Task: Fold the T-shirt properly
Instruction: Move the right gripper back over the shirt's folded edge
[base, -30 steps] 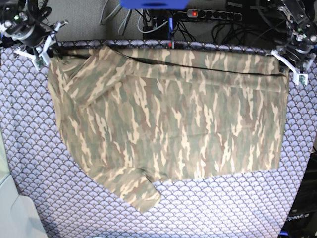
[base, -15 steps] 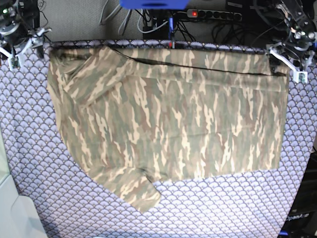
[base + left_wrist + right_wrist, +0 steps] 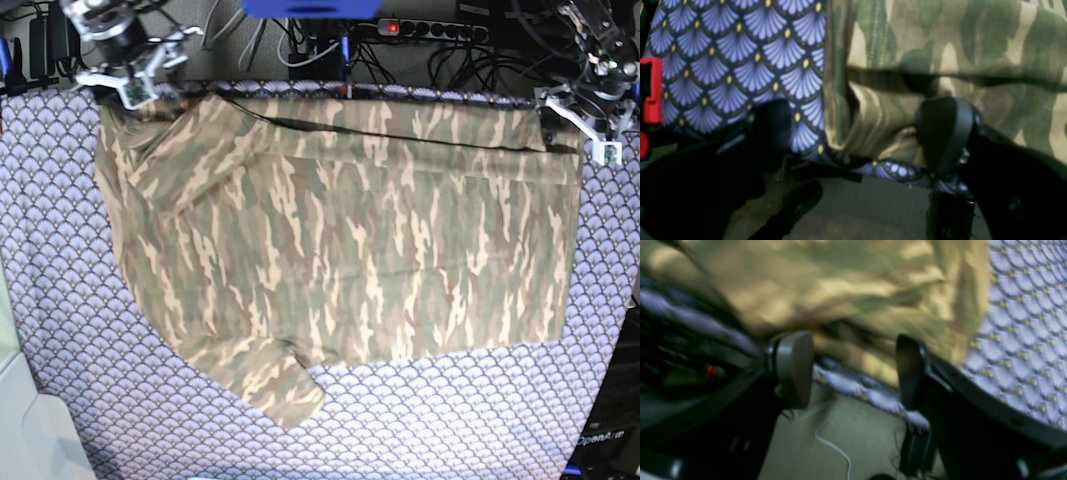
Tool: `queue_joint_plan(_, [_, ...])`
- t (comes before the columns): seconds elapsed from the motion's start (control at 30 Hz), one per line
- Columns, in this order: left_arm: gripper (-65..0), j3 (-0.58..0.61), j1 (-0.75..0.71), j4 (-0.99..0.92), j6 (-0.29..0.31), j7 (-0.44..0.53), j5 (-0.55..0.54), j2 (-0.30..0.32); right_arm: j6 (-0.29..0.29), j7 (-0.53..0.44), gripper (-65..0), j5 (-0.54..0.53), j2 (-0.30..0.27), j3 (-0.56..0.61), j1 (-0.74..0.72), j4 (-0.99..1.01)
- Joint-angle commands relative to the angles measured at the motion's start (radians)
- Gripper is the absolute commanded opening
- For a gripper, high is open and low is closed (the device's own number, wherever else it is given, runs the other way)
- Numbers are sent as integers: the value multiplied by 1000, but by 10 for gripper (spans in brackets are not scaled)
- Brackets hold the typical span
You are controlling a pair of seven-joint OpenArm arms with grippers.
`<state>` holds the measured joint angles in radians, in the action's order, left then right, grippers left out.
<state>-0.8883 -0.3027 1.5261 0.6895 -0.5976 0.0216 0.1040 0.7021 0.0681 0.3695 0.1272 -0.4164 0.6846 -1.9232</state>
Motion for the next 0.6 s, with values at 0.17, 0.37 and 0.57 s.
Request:
queue_joint_plan(0.17, [-47, -1, -3, 9, 9, -5, 7, 10, -4, -124, -254, 59, 30, -5, 19, -17])
queue_joint_plan(0.37, [-47, -1, 4, 9, 9, -5, 11, 0, -4, -133, -256, 59, 30, 47, 79, -17])
queue_joint_plan(0.57, [-47, 2, 9, 9, 9, -5, 8, -2, -4, -190, -256, 56, 30, 95, 129, -15])
